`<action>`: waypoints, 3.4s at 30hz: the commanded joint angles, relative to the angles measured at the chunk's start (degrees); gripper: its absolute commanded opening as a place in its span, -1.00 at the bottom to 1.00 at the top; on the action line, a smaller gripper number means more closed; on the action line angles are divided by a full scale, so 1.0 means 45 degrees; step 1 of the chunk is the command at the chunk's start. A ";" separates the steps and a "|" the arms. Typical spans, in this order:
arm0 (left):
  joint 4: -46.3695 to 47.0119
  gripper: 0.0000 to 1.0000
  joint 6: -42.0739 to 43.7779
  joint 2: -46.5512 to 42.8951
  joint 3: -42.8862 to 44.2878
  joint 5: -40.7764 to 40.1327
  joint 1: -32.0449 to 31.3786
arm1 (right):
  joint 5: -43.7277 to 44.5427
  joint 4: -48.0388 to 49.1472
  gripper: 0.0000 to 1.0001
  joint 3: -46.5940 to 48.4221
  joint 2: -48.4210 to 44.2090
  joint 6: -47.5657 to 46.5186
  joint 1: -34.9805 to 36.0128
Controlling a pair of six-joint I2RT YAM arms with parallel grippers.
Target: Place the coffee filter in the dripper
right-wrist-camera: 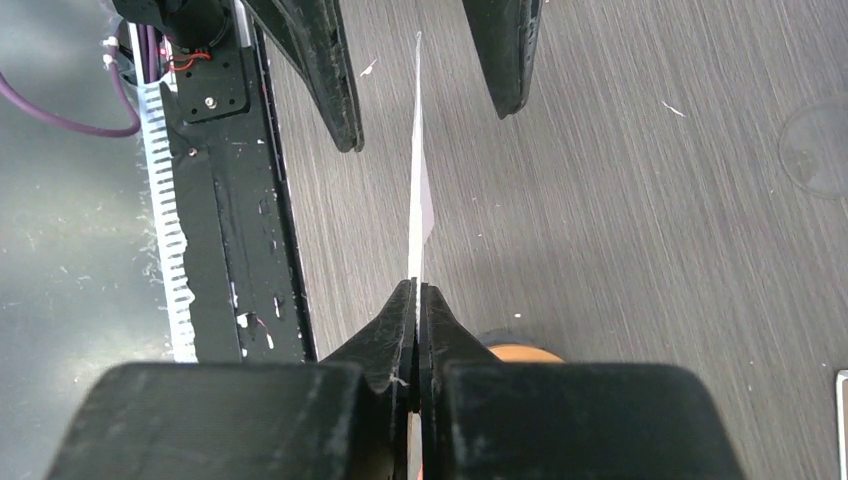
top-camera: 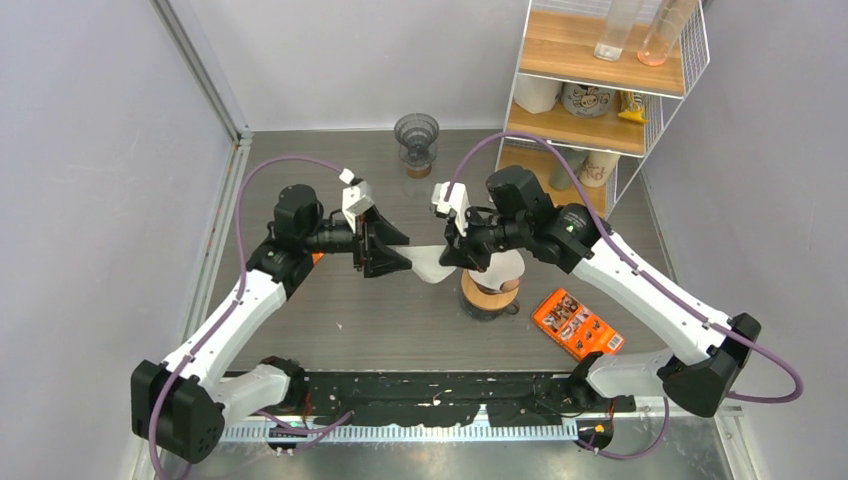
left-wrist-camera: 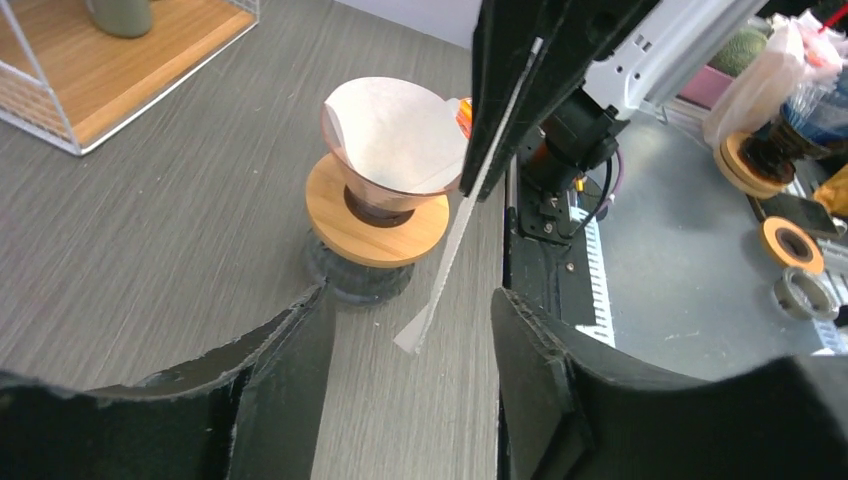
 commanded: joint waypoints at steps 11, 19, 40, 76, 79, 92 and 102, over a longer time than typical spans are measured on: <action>-0.0673 -0.43 0.0745 -0.0082 0.0348 0.0281 -0.0672 | 0.0548 -0.1044 -0.90 0.1970 0.1179 -0.1545 0.0164; -0.0318 -1.00 0.0710 -0.0453 0.0071 -0.0152 -0.0802 | 0.0868 -0.1154 -0.70 0.2263 0.1370 -0.1425 0.0162; 0.5028 -1.00 -0.2136 -0.2112 -0.2880 -0.2827 -0.0829 | 0.7283 0.7426 0.91 -0.5411 -0.5217 0.5312 -0.1602; 0.5195 -1.00 -0.2530 -0.1880 -0.2762 -0.2473 -0.0830 | 0.0107 0.8189 0.91 -0.5790 -0.3927 0.4739 -0.2654; 0.5158 -1.00 -0.2520 -0.1861 -0.2745 -0.2494 -0.0829 | 0.0492 0.7823 0.91 -0.5778 -0.4092 0.4653 -0.2660; 0.4937 -1.00 -0.2440 -0.1791 -0.2655 -0.2269 -0.0829 | 0.0554 0.7665 0.91 -0.5651 -0.4299 0.4659 -0.2656; 0.4927 -1.00 -0.2393 -0.1706 -0.2611 -0.1943 -0.0829 | 0.0378 0.7616 0.91 -0.5582 -0.4512 0.4624 -0.2655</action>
